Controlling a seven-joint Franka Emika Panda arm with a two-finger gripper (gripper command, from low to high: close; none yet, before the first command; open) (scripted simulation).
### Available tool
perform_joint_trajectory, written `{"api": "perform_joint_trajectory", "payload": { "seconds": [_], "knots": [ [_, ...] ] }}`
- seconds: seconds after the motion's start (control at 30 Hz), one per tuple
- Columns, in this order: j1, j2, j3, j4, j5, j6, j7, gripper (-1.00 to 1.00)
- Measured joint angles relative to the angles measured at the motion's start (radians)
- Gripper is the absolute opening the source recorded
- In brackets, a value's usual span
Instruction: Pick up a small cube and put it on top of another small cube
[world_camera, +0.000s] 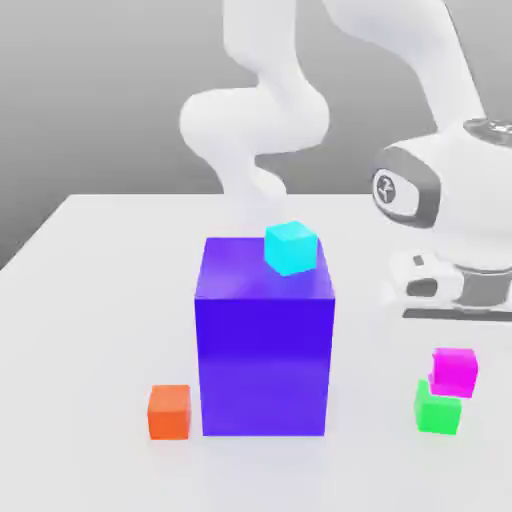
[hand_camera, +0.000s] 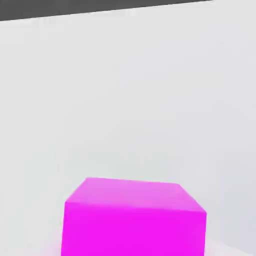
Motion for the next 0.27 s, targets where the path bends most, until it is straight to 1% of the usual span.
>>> {"api": "perform_joint_trajectory", "payload": {
  "seconds": [0.13,0.17,0.27],
  "knots": [
    [0.016,0.115,-0.04,-0.006,-0.1,0.115,0.063,-1.0],
    [0.028,0.148,-0.057,-0.004,-0.126,0.145,0.082,1.0],
    [0.028,0.148,-0.057,-0.004,-0.126,0.145,0.082,1.0]
  ]
}}
